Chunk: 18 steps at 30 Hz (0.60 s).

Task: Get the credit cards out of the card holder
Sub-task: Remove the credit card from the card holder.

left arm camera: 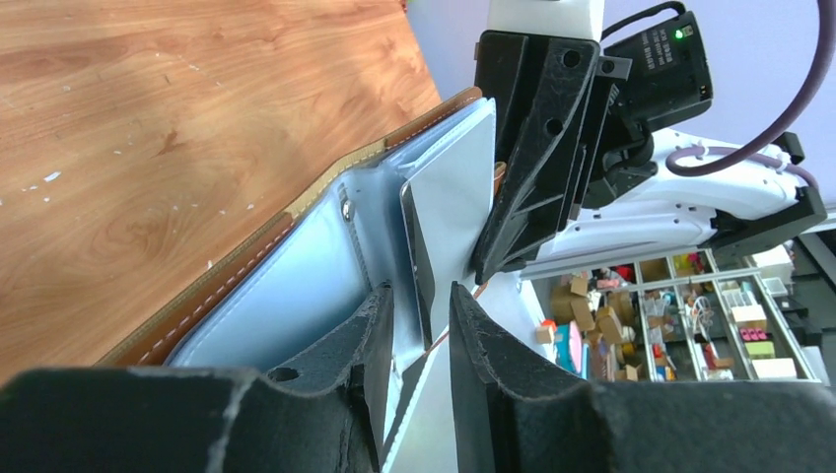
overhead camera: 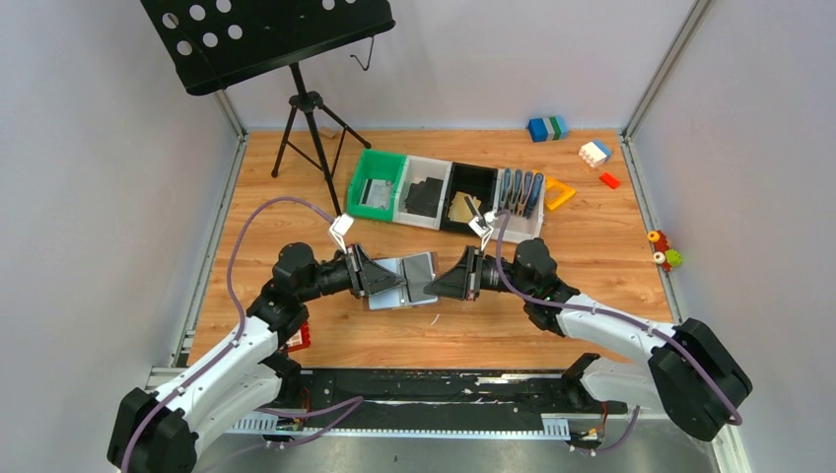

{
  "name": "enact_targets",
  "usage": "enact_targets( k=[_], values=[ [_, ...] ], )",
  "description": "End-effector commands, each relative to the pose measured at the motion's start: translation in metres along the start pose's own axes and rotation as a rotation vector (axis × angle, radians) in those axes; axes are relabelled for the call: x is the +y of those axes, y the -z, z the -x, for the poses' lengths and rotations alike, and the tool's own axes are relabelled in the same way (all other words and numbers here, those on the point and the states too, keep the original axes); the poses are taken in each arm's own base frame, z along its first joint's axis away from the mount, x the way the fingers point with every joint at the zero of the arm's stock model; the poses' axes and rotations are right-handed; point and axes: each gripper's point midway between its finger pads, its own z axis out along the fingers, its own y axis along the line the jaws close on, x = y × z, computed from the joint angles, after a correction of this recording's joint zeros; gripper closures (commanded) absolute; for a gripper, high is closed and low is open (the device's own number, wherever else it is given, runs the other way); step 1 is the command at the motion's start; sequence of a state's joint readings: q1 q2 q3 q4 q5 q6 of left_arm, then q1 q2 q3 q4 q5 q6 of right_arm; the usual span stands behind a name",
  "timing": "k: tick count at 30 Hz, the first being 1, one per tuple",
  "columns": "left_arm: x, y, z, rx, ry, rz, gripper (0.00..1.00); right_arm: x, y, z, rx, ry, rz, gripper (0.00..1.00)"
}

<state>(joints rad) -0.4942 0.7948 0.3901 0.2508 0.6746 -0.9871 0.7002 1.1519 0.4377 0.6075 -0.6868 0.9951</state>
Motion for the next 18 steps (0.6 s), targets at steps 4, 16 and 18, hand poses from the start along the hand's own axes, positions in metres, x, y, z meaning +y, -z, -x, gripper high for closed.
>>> enact_targets(
  k=[4, 16, 18],
  values=[
    [-0.011, -0.002, 0.011, -0.050, -0.001, -0.051, 0.67, 0.033, -0.001, 0.003, 0.005, 0.040, 0.146, 1.00],
    [-0.045, 0.004, 0.022, -0.109, -0.006, -0.204, 0.86, 0.022, -0.006, -0.004, 0.041, 0.004, 0.140, 1.00],
    [-0.048, 0.005, 0.023, -0.119, -0.015, -0.219, 0.86, 0.023, -0.006, -0.004, 0.044, -0.001, 0.150, 1.00]
  ],
)
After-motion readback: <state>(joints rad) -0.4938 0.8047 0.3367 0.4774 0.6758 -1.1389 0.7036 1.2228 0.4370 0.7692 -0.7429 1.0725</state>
